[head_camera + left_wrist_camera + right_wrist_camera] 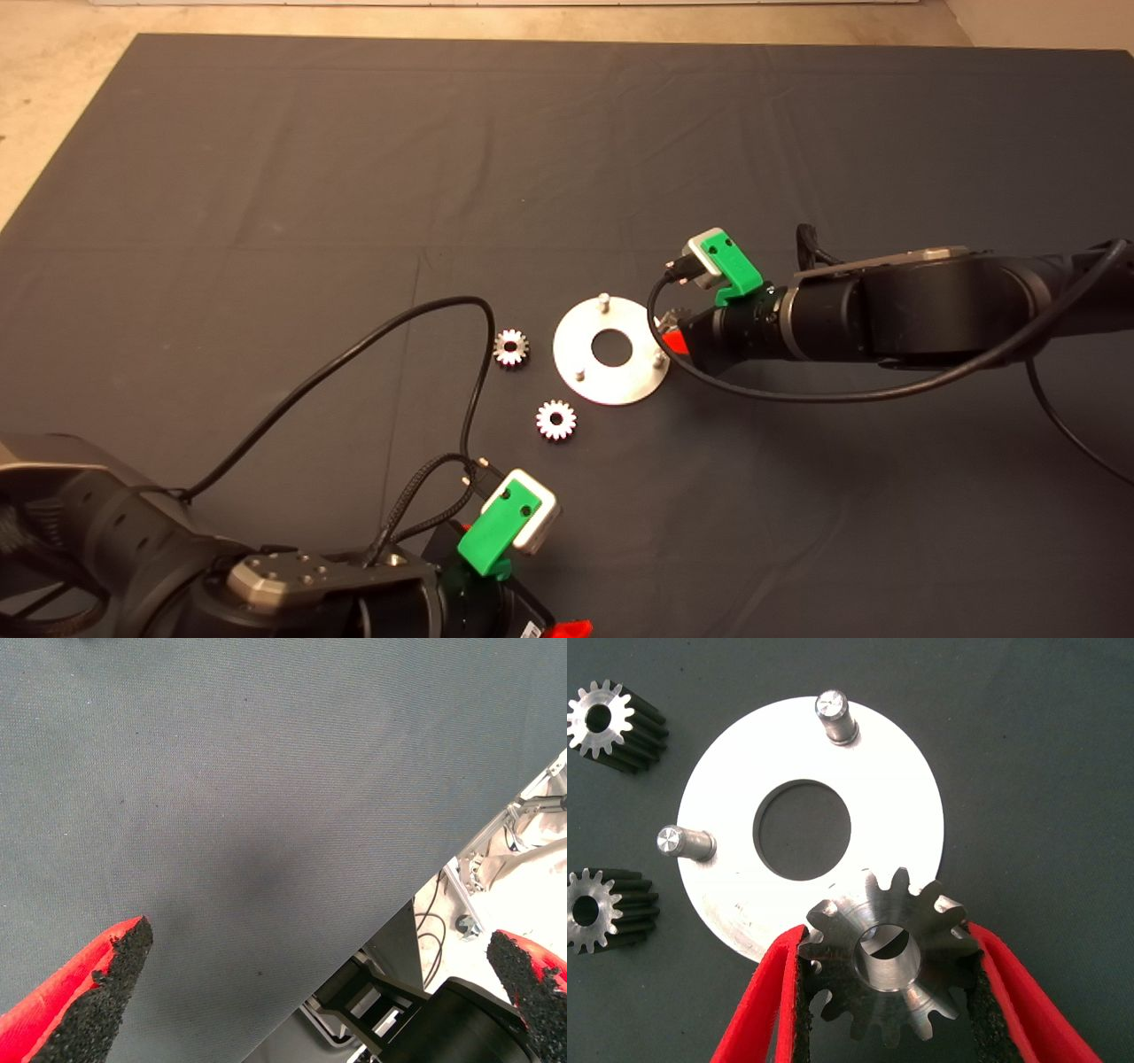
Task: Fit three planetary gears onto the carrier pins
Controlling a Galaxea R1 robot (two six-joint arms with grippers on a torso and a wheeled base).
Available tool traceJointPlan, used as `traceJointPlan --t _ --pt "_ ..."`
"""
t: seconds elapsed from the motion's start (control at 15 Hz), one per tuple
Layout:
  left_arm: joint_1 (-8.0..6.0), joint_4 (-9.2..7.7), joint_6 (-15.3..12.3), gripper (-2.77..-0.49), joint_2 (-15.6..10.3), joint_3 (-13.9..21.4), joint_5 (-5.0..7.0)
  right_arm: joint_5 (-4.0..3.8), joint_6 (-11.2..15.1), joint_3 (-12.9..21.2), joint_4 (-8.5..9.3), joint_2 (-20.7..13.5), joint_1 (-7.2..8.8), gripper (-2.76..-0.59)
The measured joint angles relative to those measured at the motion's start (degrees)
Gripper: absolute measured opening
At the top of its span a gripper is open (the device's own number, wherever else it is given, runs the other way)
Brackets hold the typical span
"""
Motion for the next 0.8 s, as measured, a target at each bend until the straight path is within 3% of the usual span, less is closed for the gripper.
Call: traceJointPlan --t 0.13,0.33,0.6,0.8 --pt "0.0 0.02 0.0 -0.51 0.0 0.0 -0.02 -0.03 -0.1 -0.6 1.16 0.7 0.0 -2.42" --pt "0.0 0.02 -0.1 -0.51 0.0 0.0 -0.02 -0.06 -2.3 -2.3 4.08 2.4 -0.02 -2.42" --pt "0.0 0.02 -0.2 -0.51 0.0 0.0 0.0 -0.1 -2.5 -2.5 4.44 2.5 -0.02 -2.42" --pt "0.0 0.02 -0.2 -0.51 0.0 0.0 0.0 -0.56 -2.6 -2.5 4.47 2.6 -0.02 -2.42"
